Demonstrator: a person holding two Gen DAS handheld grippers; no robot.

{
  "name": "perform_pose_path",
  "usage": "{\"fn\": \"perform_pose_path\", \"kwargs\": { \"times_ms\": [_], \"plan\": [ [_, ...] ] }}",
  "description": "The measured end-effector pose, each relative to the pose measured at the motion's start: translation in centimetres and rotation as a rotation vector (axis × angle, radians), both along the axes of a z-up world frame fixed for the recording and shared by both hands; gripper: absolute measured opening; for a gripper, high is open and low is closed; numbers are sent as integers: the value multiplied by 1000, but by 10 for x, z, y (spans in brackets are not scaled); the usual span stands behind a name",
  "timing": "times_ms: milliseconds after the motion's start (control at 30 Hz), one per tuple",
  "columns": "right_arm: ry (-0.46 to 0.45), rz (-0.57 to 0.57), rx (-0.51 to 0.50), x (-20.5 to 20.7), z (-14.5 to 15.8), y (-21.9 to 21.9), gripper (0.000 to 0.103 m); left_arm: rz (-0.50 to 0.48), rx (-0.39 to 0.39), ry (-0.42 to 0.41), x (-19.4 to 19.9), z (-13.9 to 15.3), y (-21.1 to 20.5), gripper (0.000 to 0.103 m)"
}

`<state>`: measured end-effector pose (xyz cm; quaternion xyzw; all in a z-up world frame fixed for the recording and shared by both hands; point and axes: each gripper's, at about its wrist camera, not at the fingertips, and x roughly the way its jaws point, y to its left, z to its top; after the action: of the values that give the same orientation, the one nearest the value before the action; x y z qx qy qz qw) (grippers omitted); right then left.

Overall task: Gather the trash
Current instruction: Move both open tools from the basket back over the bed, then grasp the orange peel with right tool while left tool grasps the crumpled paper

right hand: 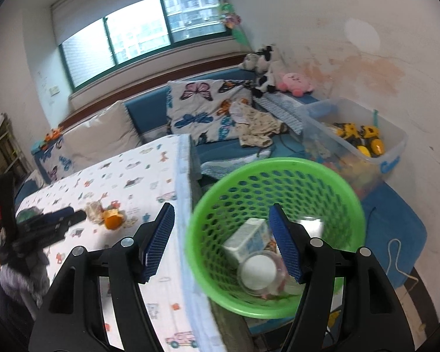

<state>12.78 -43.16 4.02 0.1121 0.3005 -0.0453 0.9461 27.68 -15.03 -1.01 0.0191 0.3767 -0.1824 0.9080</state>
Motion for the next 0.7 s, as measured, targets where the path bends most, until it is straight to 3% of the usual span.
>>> {"fn": "perform_pose_path", "kwargs": {
  "times_ms": [100, 400, 500, 567, 700],
  "plan": [
    [9, 39, -10, 10, -1, 18, 68, 54, 3, 30, 20, -10, 19, 52],
    [71, 155, -36, 45, -20, 67, 69, 51, 4, 103, 59, -42, 25, 56],
    [91, 193, -48, 56, -28, 83, 70, 50, -33, 132, 68, -51, 30, 46],
    [107, 220, -56, 65, -34, 95, 70, 49, -55, 155, 72, -57, 34, 34],
    [135, 262, -61, 78, -47, 114, 70, 47, -91, 169, 75, -61, 46, 24]
  ]
}}
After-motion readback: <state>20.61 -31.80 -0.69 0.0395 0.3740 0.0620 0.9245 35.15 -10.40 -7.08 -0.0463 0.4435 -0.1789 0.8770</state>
